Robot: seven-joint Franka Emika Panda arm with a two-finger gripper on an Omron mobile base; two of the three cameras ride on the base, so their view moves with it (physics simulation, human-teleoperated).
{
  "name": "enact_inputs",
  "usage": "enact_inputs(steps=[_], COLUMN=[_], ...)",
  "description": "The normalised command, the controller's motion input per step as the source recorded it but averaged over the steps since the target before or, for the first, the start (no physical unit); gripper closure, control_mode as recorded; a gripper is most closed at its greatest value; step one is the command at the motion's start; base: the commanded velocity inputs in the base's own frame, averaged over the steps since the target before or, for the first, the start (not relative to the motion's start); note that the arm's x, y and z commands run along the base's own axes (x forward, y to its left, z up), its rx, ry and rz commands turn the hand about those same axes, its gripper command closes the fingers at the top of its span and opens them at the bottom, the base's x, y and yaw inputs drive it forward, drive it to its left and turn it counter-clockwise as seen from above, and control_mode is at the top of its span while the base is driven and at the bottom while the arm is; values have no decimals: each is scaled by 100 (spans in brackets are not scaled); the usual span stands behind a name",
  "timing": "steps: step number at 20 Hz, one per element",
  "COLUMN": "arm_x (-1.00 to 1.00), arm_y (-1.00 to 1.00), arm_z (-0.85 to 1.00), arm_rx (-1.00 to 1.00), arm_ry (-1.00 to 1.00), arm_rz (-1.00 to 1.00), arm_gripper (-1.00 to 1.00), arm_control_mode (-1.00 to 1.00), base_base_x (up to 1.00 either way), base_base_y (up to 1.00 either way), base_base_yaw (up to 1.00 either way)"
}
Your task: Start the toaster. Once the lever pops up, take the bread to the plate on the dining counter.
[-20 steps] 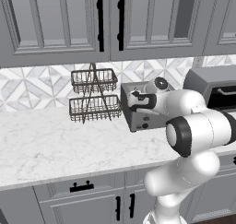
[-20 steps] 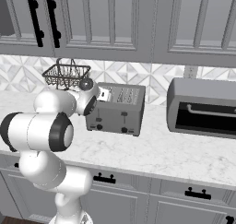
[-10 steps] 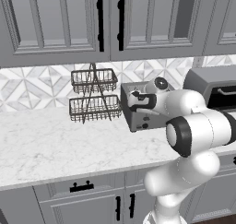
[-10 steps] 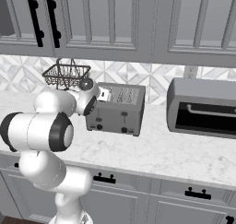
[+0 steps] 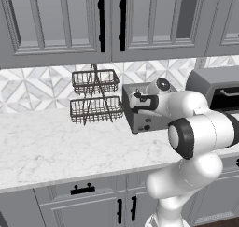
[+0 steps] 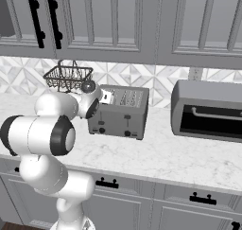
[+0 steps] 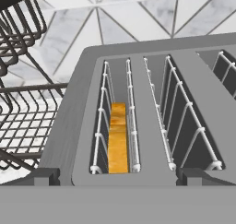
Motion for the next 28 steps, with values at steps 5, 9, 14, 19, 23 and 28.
enact_inputs(steps=[5,9,14,19,23,28], arm_x=[0,0,0,0,0,0], arm_y=[0,0,0,0,0,0], arm_z=[0,0,0,0,0,0], arm_rx=[0,0,0,0,0,0], arm_ry=[0,0,0,0,0,0], arm_rz=[0,0,0,0,0,0], arm_gripper=[-100,-100,-100,-100,-100,-100], arm_control_mode=[-100,-100,-100,-100,-100,-100], base_base_x=[0,0,0,0,0,0], base_base_y=[0,0,0,0,0,0], base_base_yaw=[0,0,0,0,0,0])
